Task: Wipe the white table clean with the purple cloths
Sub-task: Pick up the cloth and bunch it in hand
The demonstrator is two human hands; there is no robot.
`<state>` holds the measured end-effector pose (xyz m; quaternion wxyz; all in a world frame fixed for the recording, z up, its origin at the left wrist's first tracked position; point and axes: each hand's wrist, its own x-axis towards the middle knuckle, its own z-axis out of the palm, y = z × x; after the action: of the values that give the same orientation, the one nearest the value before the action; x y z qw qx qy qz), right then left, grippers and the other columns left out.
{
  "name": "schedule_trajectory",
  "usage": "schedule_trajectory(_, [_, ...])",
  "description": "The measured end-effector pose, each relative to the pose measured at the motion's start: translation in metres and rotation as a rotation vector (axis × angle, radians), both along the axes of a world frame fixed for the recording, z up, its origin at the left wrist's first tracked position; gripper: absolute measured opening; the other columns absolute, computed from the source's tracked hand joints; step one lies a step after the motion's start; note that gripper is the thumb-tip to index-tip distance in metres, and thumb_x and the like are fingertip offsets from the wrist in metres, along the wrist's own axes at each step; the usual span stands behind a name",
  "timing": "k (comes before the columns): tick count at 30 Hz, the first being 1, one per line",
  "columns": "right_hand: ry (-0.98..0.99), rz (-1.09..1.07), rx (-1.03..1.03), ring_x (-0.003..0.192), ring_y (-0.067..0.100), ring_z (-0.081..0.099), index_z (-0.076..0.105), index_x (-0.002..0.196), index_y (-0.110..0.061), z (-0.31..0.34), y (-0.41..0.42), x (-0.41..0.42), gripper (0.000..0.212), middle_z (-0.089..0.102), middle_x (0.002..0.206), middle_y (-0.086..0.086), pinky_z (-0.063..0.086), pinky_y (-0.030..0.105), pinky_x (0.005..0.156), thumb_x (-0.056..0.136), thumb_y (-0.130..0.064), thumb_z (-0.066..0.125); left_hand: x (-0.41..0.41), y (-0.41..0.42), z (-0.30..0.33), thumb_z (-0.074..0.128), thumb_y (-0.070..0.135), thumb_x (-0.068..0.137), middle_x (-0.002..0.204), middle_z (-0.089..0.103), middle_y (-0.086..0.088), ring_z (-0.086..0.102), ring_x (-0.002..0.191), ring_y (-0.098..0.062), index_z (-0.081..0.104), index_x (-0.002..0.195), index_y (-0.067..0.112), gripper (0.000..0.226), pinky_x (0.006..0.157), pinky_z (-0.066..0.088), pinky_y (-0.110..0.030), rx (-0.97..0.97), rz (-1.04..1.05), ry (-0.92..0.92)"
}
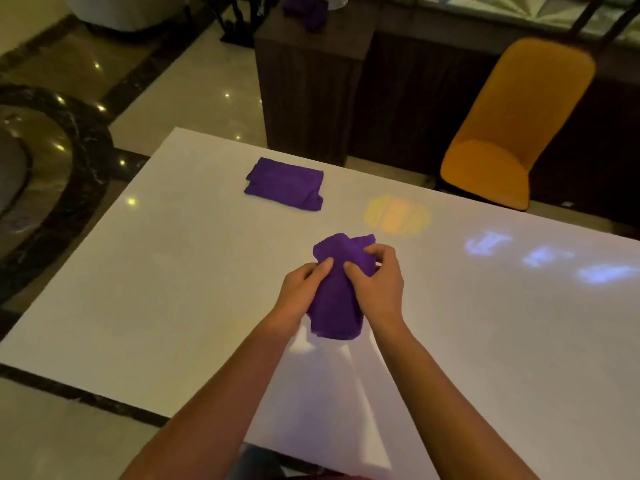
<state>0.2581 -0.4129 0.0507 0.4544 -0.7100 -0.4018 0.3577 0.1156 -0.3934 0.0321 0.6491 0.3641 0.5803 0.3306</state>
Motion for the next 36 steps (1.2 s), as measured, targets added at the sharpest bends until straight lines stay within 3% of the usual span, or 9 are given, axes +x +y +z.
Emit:
schedule_trajectory(3, [-0.079,-0.017,0.008,0.111,0.011,0.061,0.053,0.126,-0.029,0.009,0.016,-0.046,0.042,0.059,0.129,-0.006,0.055,0.023,0.087,0.092,-0.023,0.077,-0.046,0.022,0.009,0.065,0.044,0.098,0.101,0.075,-0.004,0.07,0.097,-0.025,0.068,0.106,0.006,0.039,0.085,0.056,-0.04,0.103,-0.028,0.035])
schedule_trajectory(8, [-0.028,0.011,0.079,0.115,0.01,0.064,0.058,0.134,-0.028,0.014,0.03,-0.112,0.038,0.063,0.131,-0.011,0.056,0.019,0.088,0.099,-0.03,0.072,-0.105,0.048,0.038,0.059,0.032,0.103,0.119,0.072,0.011,0.07,0.108,-0.01,0.059,0.128,0.036,0.025,0.09,0.059,-0.027,0.234,-0.155,-0.008])
schedule_trajectory(13, [0.477,-0.129,-0.112,0.13,0.019,0.06,0.05,0.147,-0.035,0.016,0.054,-0.143,0.043,0.059,0.148,-0.001,0.055,0.051,0.108,0.108,-0.052,0.049,-0.144,0.085,0.077,0.058,0.046,0.102,0.111,0.074,0.016,0.073,0.102,-0.012,0.064,0.113,0.044,0.013,0.095,0.06,-0.043,0.26,-0.201,-0.029])
schedule_trajectory(16, [0.955,-0.064,-0.14,0.12,0.026,0.071,0.061,0.142,-0.028,0.017,0.072,-0.158,0.06,0.071,0.136,0.006,0.063,0.044,0.09,0.102,-0.069,0.043,-0.154,0.111,0.096,0.057,0.047,0.101,0.126,0.07,0.013,0.071,0.11,-0.013,0.058,0.133,0.039,0.033,0.097,0.059,-0.043,0.279,-0.229,-0.091])
schedule_trajectory(18, [0.989,-0.082,-0.138,0.107,0.022,0.077,0.067,0.132,-0.028,0.016,0.087,-0.168,0.062,0.078,0.123,0.004,0.064,0.036,0.075,0.099,-0.074,0.043,-0.161,0.133,0.099,0.054,0.046,0.103,0.144,0.057,0.01,0.061,0.124,-0.015,0.043,0.148,0.04,0.046,0.102,0.056,-0.043,0.368,-0.182,0.034])
schedule_trajectory(22, [0.813,-0.069,-0.193,0.113,0.027,0.074,0.056,0.145,-0.036,0.01,0.131,-0.182,0.059,0.072,0.133,-0.002,0.064,0.045,0.089,0.095,-0.068,0.059,-0.195,0.176,0.077,0.047,0.039,0.108,0.161,0.036,0.009,0.046,0.14,-0.02,0.03,0.151,0.052,0.048,0.109,0.051,-0.046,0.402,-0.024,0.256])
schedule_trajectory(25, [0.555,0.045,-0.138,0.126,0.02,0.061,0.04,0.147,-0.061,0.007,0.173,-0.186,0.053,0.05,0.14,-0.021,0.062,0.046,0.097,0.099,-0.055,0.063,-0.226,0.212,0.057,0.04,0.035,0.11,0.156,0.042,0.008,0.049,0.136,-0.021,0.041,0.146,0.049,0.039,0.109,0.051,-0.047,0.334,-0.022,0.285])
schedule_trajectory(30, [0.184,0.302,-0.125,0.132,0.016,0.055,0.069,0.126,-0.05,-0.002,0.273,-0.205,0.028,0.057,0.131,-0.024,0.053,0.02,0.091,0.106,-0.033,0.061,-0.262,0.29,0.033,0.057,0.026,0.104,0.126,0.064,0.013,0.061,0.117,-0.018,0.071,0.119,0.04,0.025,0.102,0.056,-0.041,0.273,-0.081,0.199])
schedule_trajectory(36, [-0.159,0.457,-0.243,0.141,0.024,0.047,0.037,0.159,-0.04,-0.037,0.38,-0.252,0.072,0.044,0.161,-0.003,0.049,0.03,0.097,0.097,-0.035,0.074,-0.32,0.393,-0.015,0.074,0.034,0.093,0.135,0.06,-0.005,0.059,0.12,-0.019,0.064,0.132,0.041,0.04,0.104,0.051,-0.035,0.413,-0.214,0.526])
